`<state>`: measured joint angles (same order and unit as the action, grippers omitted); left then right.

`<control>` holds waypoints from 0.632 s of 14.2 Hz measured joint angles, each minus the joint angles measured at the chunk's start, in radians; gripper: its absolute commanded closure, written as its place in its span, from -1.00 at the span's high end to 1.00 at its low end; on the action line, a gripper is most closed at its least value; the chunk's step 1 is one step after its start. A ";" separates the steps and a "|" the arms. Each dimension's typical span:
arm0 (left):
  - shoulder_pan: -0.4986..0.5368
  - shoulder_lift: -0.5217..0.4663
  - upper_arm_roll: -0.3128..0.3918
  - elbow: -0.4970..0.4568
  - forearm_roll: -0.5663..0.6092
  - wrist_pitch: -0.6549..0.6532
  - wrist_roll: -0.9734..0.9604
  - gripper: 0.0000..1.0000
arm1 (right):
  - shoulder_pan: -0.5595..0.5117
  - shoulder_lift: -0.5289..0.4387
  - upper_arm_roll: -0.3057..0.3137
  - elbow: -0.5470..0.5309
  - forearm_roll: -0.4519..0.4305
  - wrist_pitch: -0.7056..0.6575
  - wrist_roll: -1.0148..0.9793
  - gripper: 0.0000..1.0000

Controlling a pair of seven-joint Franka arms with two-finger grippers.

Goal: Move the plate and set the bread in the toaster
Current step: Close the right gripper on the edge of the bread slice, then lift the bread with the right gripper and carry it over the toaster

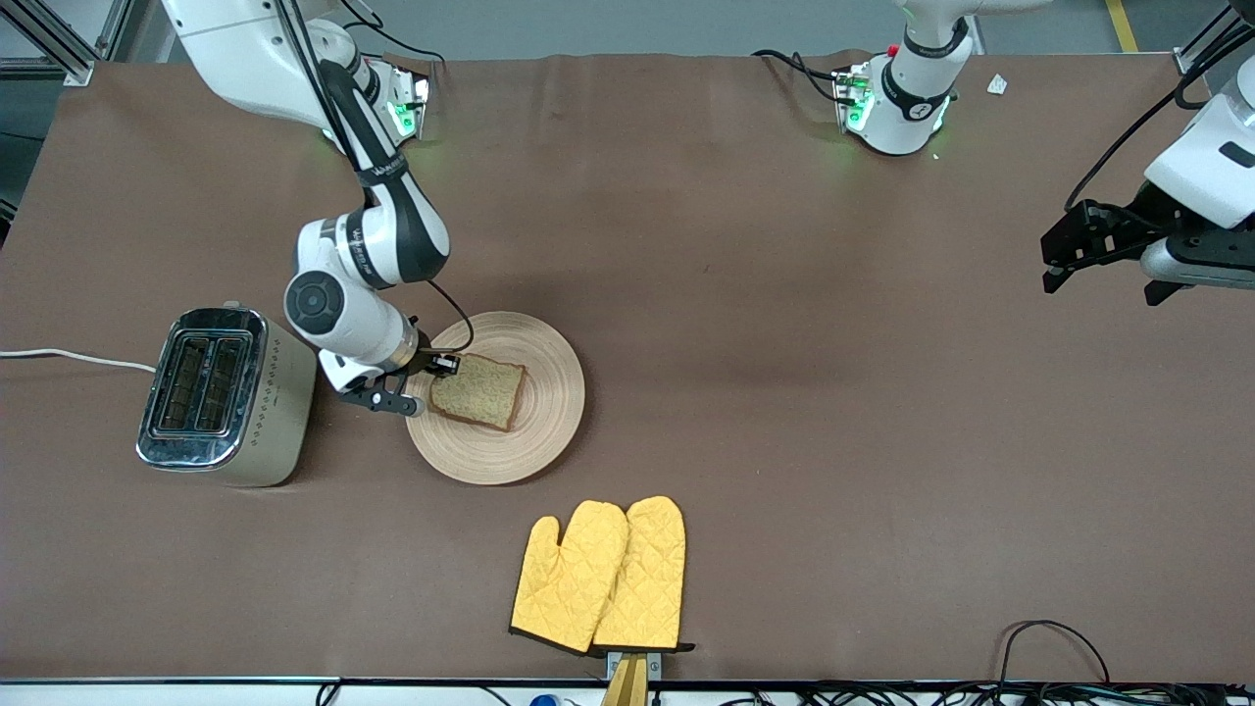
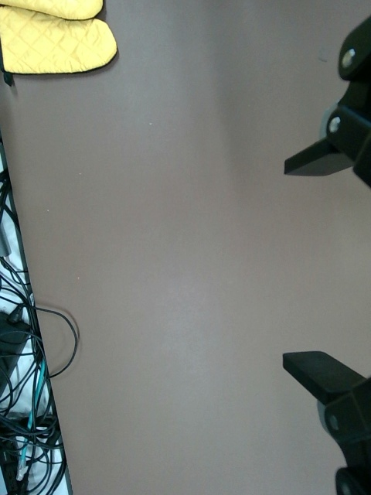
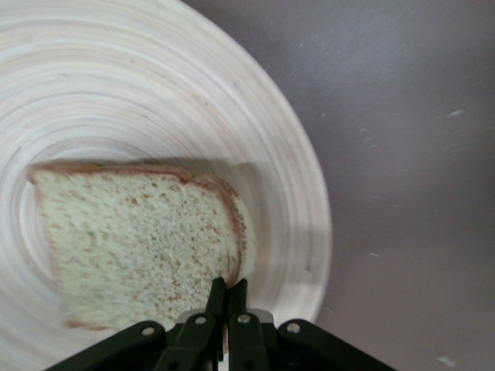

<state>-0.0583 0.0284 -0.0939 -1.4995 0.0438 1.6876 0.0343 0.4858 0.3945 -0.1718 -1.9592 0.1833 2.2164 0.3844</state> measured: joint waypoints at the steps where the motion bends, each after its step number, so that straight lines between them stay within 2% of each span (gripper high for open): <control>1: -0.005 0.000 0.007 0.000 0.000 -0.001 0.000 1.00 | 0.000 -0.004 -0.016 0.076 -0.067 -0.119 0.002 -0.99; 5: -0.001 0.000 0.015 -0.001 -0.001 -0.017 -0.006 1.00 | -0.001 -0.022 -0.038 0.312 -0.270 -0.468 0.006 -0.99; 7: -0.001 0.000 0.016 -0.001 -0.001 -0.051 -0.030 1.00 | 0.000 -0.022 -0.037 0.373 -0.389 -0.565 0.006 -0.99; 9: -0.001 0.000 0.016 0.000 -0.001 -0.065 -0.037 1.00 | -0.001 -0.021 -0.038 0.385 -0.493 -0.605 0.006 -0.99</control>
<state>-0.0595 0.0288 -0.0777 -1.5000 0.0424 1.6231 -0.0027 0.4848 0.3733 -0.2101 -1.5744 -0.3094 1.6114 0.3906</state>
